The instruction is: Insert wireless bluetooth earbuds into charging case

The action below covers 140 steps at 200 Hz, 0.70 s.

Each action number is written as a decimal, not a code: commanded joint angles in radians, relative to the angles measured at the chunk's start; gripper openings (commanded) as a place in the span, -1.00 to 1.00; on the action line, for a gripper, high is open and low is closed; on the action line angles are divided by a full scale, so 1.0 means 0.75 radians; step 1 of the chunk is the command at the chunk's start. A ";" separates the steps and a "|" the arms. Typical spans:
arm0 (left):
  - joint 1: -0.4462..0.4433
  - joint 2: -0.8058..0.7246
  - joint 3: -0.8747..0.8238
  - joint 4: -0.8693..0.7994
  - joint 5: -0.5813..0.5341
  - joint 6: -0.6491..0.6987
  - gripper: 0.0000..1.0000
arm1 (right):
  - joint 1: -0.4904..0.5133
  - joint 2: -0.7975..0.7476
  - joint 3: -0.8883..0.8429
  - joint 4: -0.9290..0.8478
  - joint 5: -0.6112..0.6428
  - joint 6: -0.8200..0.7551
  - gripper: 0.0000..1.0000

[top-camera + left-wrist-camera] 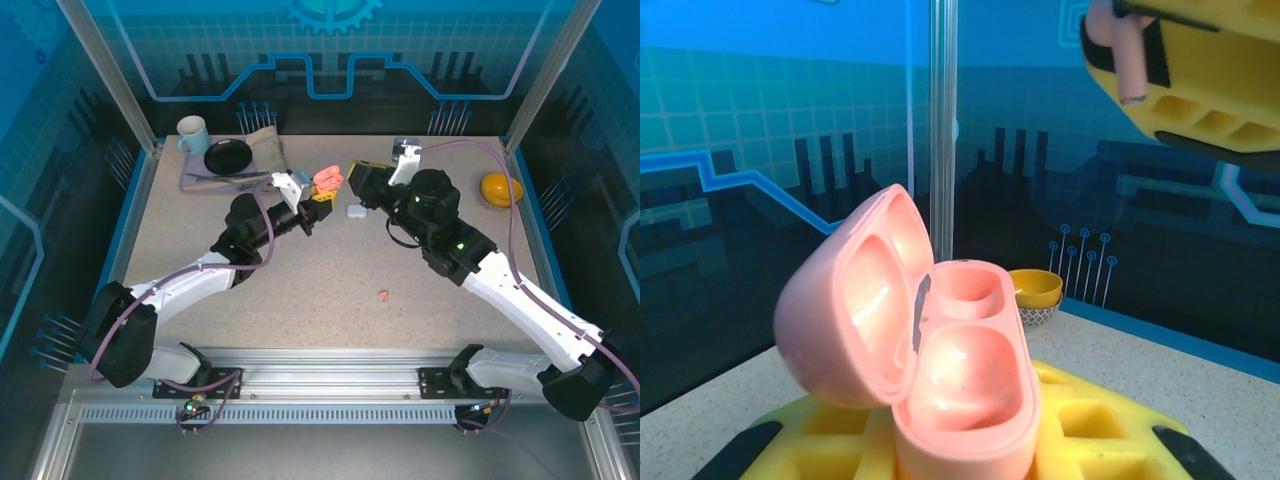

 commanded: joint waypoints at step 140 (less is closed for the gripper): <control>-0.172 0.145 0.332 -0.121 -0.298 -0.032 -1.00 | -0.041 0.047 -0.145 0.536 -0.084 0.066 -0.48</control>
